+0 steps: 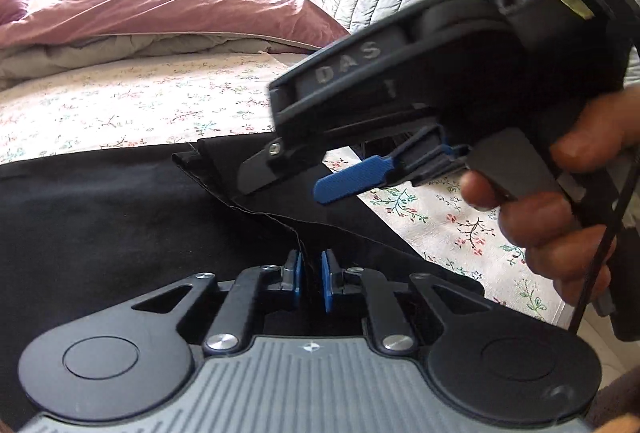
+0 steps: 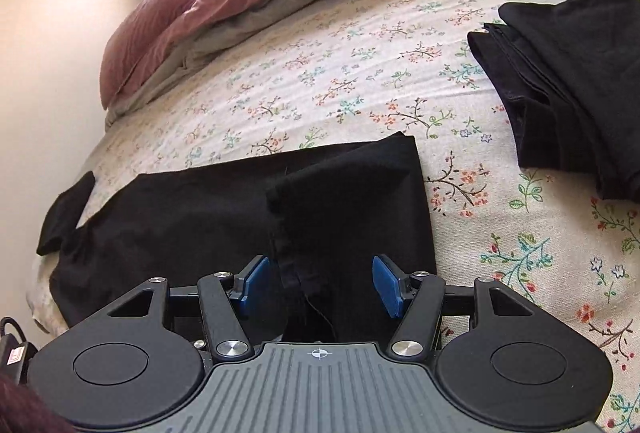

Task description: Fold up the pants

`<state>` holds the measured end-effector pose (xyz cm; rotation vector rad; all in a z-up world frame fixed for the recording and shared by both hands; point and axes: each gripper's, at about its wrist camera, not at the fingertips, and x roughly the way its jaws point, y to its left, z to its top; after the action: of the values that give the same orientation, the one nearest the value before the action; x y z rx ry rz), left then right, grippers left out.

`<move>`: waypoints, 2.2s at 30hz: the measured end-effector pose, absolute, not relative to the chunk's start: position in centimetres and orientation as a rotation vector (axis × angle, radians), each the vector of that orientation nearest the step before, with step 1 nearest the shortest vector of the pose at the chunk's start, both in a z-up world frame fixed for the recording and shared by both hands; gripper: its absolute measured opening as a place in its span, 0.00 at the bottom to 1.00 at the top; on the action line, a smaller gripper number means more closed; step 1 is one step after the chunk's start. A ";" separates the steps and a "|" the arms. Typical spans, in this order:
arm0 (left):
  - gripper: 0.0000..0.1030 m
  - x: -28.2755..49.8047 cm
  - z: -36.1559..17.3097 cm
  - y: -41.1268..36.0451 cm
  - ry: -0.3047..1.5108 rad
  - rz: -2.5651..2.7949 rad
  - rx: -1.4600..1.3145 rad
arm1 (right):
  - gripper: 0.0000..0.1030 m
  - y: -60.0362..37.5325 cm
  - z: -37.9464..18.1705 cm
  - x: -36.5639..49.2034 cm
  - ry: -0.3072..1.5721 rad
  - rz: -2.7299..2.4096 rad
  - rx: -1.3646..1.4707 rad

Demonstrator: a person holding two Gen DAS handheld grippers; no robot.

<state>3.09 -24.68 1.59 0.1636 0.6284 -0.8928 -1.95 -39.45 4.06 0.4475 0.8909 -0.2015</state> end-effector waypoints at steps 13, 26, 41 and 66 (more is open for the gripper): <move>0.47 5.7 2.4 -24.4 0.730 -0.918 0.116 | 0.01 -36.9 2.1 1.5 0.975 -0.229 0.307; 0.62 12.3 2.6 -23.4 0.976 -0.978 -0.204 | 0.01 -39.8 3.1 -0.6 0.873 -0.118 0.645; 0.28 12.8 1.8 -24.4 1.005 -0.874 -0.241 | 0.02 -39.6 3.4 -0.3 0.861 -0.105 0.658; 0.10 20.5 6.0 -7.8 0.899 -0.468 0.077 | 0.63 -35.9 4.1 0.5 0.882 -0.173 0.453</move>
<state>20.48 -7.81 6.02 0.0775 0.8993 -0.4679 0.47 -35.90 4.14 0.4531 0.8822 -0.1727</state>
